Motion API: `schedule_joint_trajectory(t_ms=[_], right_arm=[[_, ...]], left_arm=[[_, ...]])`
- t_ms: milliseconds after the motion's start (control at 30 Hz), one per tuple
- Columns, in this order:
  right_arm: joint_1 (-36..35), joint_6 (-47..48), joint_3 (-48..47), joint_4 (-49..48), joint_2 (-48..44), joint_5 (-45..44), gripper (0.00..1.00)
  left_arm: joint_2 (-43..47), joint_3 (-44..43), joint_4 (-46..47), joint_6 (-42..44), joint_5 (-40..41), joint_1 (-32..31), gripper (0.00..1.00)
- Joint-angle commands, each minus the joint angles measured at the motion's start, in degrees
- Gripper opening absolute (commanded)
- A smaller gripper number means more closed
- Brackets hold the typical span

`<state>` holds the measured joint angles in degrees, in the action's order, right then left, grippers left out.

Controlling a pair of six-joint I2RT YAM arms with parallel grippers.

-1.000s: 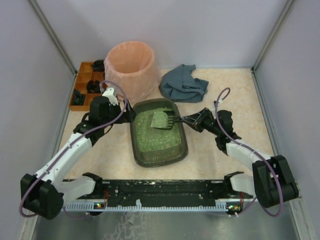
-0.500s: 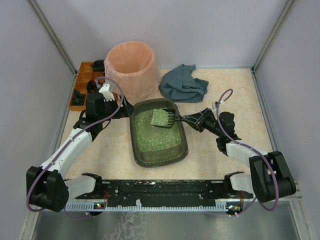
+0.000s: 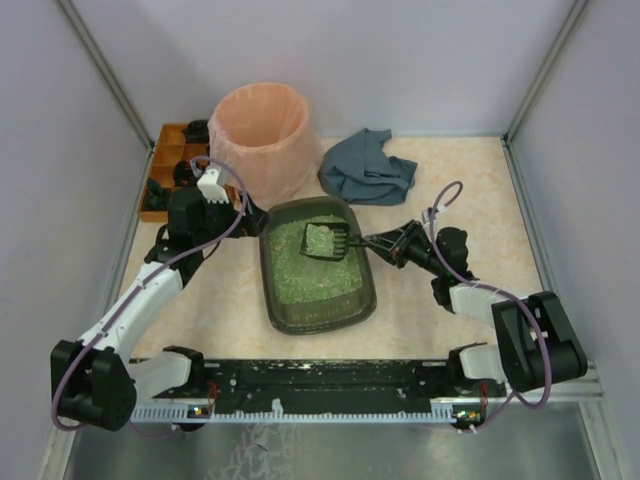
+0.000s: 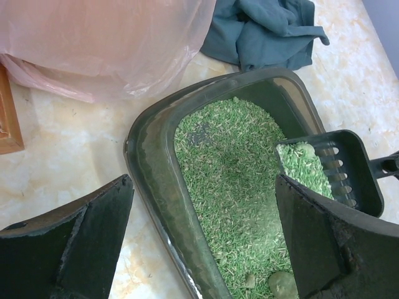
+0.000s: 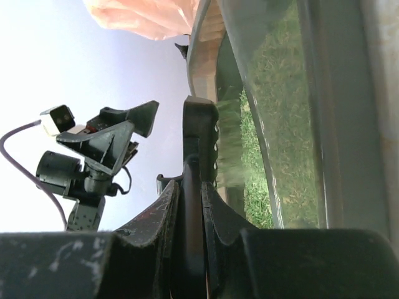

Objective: Clean the litter box

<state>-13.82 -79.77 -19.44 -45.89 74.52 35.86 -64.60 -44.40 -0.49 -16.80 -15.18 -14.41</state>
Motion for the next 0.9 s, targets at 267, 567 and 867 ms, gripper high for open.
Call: schedule_joint_trajectory(t_ms=[267,567,867], right_arm=[[-3.02,7.66,-6.45,0.25,0.11,3.45,0.00],[-3.13,8.77,-7.81,2.24,-0.09,3.10,0.00],[-0.66,7.46,-5.83,5.13,-1.89,-0.16,0.00]], left_arm=[[4.05,0.51,-0.55,3.71,0.87,0.35,0.98],[5.18,0.73,-1.27,3.79,0.98,0.36,0.98],[11.44,1.69,-9.09,3.55,2.57,0.35,0.97]])
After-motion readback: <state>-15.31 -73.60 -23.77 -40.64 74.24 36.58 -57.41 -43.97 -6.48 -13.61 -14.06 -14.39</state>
